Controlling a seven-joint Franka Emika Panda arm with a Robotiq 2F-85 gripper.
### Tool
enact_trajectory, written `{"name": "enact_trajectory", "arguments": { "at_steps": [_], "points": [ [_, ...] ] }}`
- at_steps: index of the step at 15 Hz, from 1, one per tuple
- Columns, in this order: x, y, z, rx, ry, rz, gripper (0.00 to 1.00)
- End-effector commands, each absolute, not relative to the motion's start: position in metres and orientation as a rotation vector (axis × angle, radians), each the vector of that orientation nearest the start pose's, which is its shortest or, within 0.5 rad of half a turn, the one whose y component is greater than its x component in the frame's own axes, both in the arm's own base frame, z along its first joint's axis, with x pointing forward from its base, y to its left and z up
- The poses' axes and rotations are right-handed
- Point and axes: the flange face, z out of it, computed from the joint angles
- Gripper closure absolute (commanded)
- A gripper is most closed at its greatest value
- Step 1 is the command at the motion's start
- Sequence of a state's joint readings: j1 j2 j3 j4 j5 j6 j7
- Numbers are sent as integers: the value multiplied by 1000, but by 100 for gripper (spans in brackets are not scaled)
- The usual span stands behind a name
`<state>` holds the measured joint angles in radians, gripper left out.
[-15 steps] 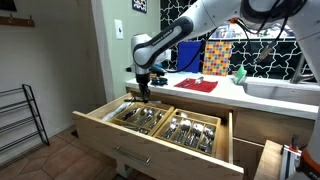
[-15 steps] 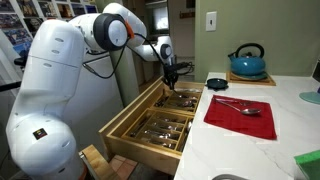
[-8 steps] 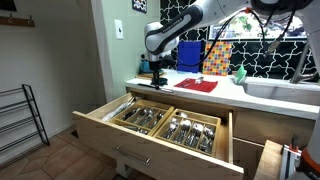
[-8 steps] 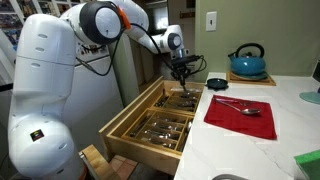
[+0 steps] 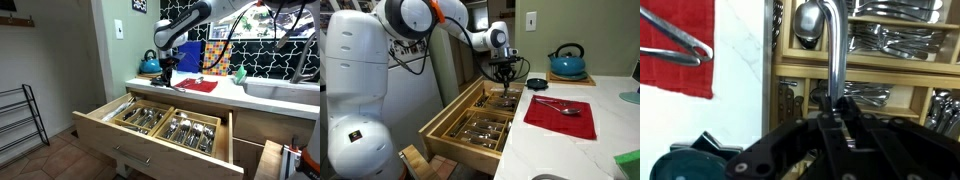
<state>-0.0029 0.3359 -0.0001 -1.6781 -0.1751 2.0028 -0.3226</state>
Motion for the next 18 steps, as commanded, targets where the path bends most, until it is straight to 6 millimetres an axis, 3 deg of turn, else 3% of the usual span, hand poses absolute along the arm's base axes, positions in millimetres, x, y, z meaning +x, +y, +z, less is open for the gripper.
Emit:
{"name": "enact_trajectory", "arguments": {
  "at_steps": [1,7,8,9,13,18],
  "points": [
    [650,-13,409,-3234,-631,63,82],
    [652,-11,407,-3232,-637,63,82],
    [652,-11,407,-3232,-637,63,95],
    [654,-16,411,-3252,-583,55,95],
    [652,-44,429,-3250,-409,119,95],
    [642,-96,454,-3147,-183,251,95]
  ]
}}
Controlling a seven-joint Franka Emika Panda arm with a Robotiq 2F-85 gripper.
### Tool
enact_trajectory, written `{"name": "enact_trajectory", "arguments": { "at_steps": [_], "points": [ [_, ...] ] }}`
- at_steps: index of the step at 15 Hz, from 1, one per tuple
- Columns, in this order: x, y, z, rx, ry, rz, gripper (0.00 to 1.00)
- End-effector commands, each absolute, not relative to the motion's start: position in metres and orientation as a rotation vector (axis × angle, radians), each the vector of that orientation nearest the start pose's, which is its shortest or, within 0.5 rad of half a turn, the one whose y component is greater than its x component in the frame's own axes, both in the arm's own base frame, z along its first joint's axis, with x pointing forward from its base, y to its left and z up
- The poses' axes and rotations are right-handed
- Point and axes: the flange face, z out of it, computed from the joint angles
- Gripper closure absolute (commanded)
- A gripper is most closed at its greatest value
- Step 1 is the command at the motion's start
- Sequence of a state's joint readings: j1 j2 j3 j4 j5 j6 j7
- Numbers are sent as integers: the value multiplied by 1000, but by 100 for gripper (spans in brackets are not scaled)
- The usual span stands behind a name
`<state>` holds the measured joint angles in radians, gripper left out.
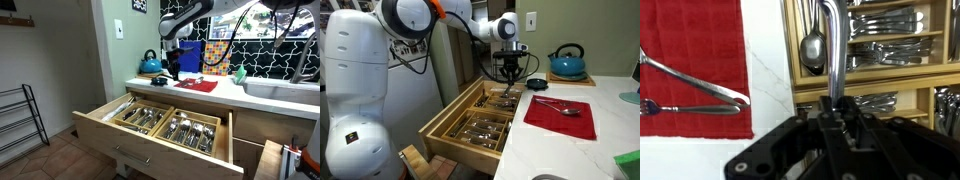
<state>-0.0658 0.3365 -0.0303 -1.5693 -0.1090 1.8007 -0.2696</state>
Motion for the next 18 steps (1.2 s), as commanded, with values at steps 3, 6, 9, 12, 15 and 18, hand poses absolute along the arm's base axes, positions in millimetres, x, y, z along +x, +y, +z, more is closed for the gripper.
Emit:
{"name": "enact_trajectory", "arguments": {
  "at_steps": [3,6,9,12,15,18],
  "points": [
    [638,-138,461,-3080,33,296,95],
    [637,-177,460,-3022,251,310,95],
    [638,-212,450,-2953,463,315,95],
    [638,-239,440,-2867,669,308,95],
    [636,-259,432,-2774,871,321,95],
    [629,-276,429,-2687,1064,325,95]
  ]
}}
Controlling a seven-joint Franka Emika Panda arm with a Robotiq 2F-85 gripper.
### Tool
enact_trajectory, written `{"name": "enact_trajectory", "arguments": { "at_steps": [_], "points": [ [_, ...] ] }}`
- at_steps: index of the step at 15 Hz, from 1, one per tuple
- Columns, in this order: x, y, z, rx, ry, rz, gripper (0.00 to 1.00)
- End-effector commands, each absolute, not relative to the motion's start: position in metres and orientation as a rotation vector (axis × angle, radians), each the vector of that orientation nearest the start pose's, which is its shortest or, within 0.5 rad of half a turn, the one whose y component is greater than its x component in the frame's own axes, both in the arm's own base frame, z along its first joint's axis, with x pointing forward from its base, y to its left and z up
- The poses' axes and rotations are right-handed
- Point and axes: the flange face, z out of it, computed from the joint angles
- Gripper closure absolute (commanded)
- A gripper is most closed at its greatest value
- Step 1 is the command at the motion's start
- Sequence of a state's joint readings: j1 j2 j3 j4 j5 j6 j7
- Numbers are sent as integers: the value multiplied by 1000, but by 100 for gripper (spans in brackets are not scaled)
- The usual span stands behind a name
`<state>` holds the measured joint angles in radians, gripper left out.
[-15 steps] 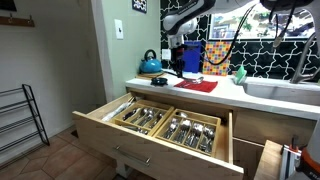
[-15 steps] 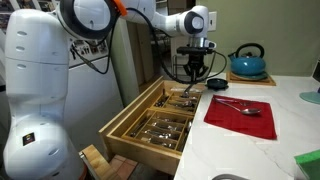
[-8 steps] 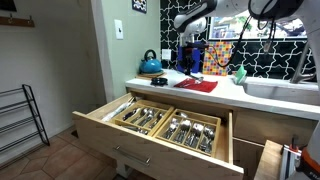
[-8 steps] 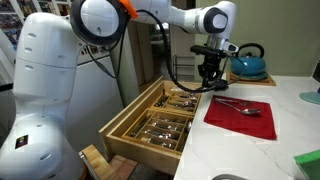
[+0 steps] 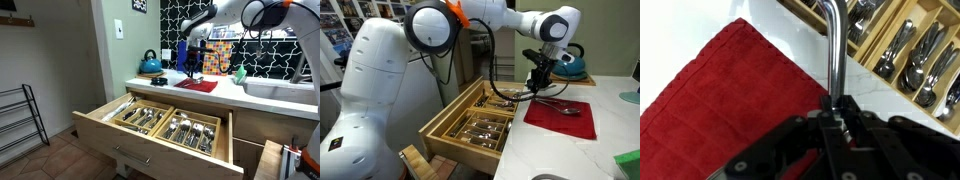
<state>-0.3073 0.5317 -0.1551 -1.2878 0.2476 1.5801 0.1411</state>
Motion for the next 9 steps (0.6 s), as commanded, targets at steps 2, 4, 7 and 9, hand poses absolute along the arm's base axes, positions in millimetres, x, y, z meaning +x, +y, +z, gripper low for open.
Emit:
{"name": "enact_trajectory", "arguments": {
  "at_steps": [2,4,7,9],
  "points": [
    [624,-285,428,-2638,1191,328,95],
    [619,-295,427,-2585,1323,325,95],
    [610,-311,423,-2495,1456,342,95],
    [602,-323,420,-2421,1546,330,95]
  ]
}}
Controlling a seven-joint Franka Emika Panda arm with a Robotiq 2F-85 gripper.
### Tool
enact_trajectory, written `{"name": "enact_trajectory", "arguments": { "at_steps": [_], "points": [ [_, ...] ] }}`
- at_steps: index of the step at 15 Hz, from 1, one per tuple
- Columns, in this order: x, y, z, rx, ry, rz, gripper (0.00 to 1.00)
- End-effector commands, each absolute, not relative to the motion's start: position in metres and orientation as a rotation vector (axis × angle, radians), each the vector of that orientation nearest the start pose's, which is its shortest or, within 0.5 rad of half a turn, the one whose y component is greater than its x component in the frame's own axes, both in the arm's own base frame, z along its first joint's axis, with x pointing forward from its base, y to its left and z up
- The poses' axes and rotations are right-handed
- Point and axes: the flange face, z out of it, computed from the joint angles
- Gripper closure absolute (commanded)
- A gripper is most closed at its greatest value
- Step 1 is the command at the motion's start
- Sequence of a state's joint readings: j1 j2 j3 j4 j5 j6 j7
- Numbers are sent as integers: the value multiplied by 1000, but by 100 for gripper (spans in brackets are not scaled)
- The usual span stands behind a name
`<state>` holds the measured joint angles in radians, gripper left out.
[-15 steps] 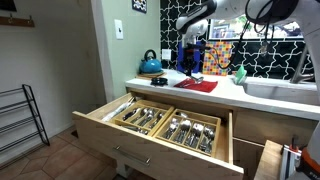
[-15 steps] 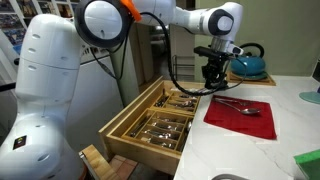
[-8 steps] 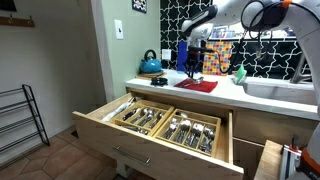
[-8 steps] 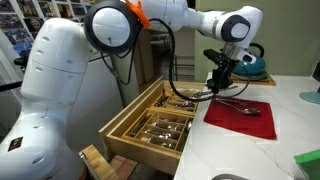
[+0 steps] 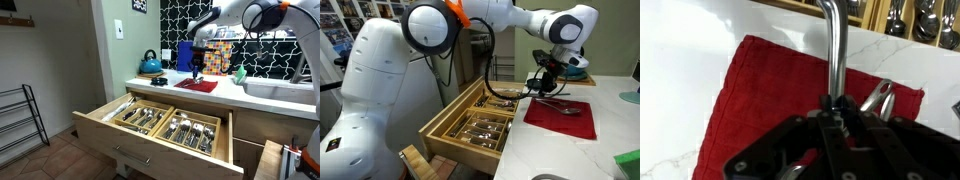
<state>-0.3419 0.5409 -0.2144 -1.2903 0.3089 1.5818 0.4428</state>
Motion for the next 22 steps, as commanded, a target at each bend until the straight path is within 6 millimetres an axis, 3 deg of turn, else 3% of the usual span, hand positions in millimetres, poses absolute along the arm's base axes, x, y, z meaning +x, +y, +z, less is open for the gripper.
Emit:
{"name": "enact_trajectory", "arguments": {
  "at_steps": [1,5,9,22],
  "points": [
    [599,-330,419,-2385,1605,322,95],
    [588,-352,410,-2270,1785,299,95],
    [583,-359,396,-2192,1925,309,95],
    [589,-366,356,-2045,2038,369,95]
  ]
}}
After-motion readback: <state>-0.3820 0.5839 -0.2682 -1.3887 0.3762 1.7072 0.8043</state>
